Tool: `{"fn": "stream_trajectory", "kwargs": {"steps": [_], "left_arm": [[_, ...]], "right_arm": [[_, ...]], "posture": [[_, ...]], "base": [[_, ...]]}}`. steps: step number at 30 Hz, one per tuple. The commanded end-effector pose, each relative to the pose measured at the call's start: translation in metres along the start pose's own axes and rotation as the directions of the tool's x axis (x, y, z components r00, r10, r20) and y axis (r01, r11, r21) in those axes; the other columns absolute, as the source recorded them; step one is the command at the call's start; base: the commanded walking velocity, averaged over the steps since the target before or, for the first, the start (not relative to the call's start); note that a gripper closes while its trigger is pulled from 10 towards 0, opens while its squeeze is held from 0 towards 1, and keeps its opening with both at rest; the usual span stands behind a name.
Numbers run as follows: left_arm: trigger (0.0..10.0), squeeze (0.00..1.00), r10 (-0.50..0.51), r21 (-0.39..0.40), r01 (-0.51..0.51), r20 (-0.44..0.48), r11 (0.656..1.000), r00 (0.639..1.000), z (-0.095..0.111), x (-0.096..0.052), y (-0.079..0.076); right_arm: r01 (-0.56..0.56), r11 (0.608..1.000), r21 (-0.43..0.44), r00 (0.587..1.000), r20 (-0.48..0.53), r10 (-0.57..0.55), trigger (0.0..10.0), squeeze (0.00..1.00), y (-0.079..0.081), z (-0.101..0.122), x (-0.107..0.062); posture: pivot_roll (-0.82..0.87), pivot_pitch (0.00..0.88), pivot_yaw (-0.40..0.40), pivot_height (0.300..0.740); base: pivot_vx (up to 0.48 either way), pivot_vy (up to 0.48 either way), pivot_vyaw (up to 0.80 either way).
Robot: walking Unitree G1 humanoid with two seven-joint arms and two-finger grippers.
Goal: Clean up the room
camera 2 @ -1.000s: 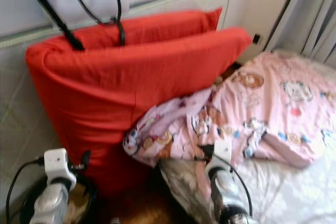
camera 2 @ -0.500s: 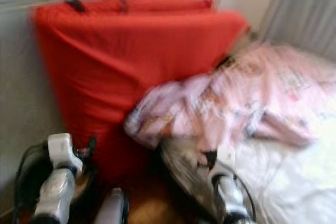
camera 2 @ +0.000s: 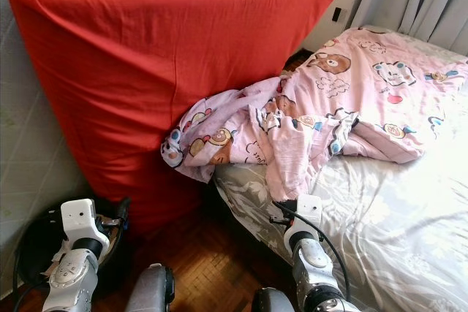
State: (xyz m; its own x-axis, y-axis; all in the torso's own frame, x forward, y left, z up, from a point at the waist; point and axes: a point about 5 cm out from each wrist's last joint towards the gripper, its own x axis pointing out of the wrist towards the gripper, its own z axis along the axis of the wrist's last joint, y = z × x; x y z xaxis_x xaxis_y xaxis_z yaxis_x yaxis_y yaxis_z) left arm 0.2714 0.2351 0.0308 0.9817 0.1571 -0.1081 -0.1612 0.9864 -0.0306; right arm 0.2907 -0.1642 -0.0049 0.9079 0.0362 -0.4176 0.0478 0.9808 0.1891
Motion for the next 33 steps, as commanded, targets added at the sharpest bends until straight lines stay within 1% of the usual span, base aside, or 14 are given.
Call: {"fn": "stream_trajectory", "kwargs": {"steps": [1,8,13,14,15,23,24,26,27,30,33], "left_arm": [[10.0,0.0,-0.009,-0.001,0.009,-0.013,1.0,1.0,-0.002,-0.002,0.0],[10.0,0.0,-0.02,0.002,0.02,-0.015,1.0,1.0,-0.001,-0.002,-0.001],[10.0,0.0,-0.015,0.006,0.015,-0.012,1.0,1.0,-0.001,-0.004,0.0],[10.0,0.0,-0.014,0.006,0.014,-0.01,1.0,1.0,0.0,-0.004,0.0],[10.0,0.0,-0.013,0.006,0.013,-0.009,1.0,1.0,0.0,-0.005,0.001],[10.0,0.0,-0.015,0.009,0.015,0.006,1.0,1.0,0.002,-0.01,0.0],[10.0,0.0,-0.017,0.012,0.017,0.021,1.0,1.0,0.005,-0.013,0.001],[10.0,0.0,-0.018,0.014,0.017,0.03,1.0,0.999,0.007,-0.014,0.002],[10.0,0.0,-0.018,0.016,0.017,0.039,1.0,0.999,0.01,-0.015,0.002],[10.0,0.0,-0.023,0.028,0.021,0.072,0.999,0.997,0.02,-0.019,0.005],[10.0,0.0,-0.027,0.031,0.024,0.084,0.999,0.996,0.023,-0.02,0.005]], "right_arm": [[0.011,1.0,0.008,1.0,0.005,-0.011,10.0,0.0,-0.002,0.0,-0.001],[0.022,1.0,0.003,1.0,0.011,-0.022,10.0,0.0,-0.004,0.001,0.0],[0.007,1.0,0.003,1.0,0.006,-0.007,10.0,0.0,-0.002,0.001,0.0],[-0.003,1.0,0.002,1.0,0.003,0.003,10.0,0.83,0.0,0.0,0.0],[-0.008,1.0,-0.001,1.0,-0.002,0.008,10.0,1.0,0.0,-0.001,0.0],[-0.05,0.999,-0.007,0.998,-0.04,0.05,10.0,1.0,0.003,-0.008,-0.002],[-0.069,0.998,-0.012,0.996,-0.05,0.068,10.0,1.0,0.005,-0.01,-0.003],[-0.074,0.997,-0.017,0.996,-0.054,0.073,10.0,1.0,0.006,-0.011,-0.003],[-0.076,0.997,-0.021,0.996,-0.057,0.075,10.0,1.0,0.007,-0.011,-0.003],[-0.066,0.997,-0.033,0.996,-0.066,0.064,10.0,1.0,0.009,-0.011,-0.002],[-0.064,0.997,-0.038,0.996,-0.066,0.061,10.0,1.0,0.01,-0.011,-0.001]], "posture": [[0.12,0.115,-0.056,0.626],[0.11,0.124,-0.054,0.626],[0.11,0.134,-0.054,0.626],[0.11,0.137,-0.054,0.626],[0.11,0.148,-0.055,0.626],[0.11,0.193,-0.058,0.626],[0.12,0.218,-0.06,0.626],[0.13,0.222,-0.06,0.626],[0.13,0.24,-0.06,0.626],[0.15,0.27,-0.059,0.626],[0.15,0.283,-0.062,0.626]], "base": [[0.292,0.0,0.0],[0.313,0.0,0.0],[0.248,0.0,0.0],[0.0,0.0,0.0],[0.0,0.0,0.0],[0.0,0.0,0.0],[0.0,0.0,0.0],[0.0,0.0,0.0],[0.0,0.0,0.0],[0.0,0.0,0.0],[0.0,0.0,0.0]]}}
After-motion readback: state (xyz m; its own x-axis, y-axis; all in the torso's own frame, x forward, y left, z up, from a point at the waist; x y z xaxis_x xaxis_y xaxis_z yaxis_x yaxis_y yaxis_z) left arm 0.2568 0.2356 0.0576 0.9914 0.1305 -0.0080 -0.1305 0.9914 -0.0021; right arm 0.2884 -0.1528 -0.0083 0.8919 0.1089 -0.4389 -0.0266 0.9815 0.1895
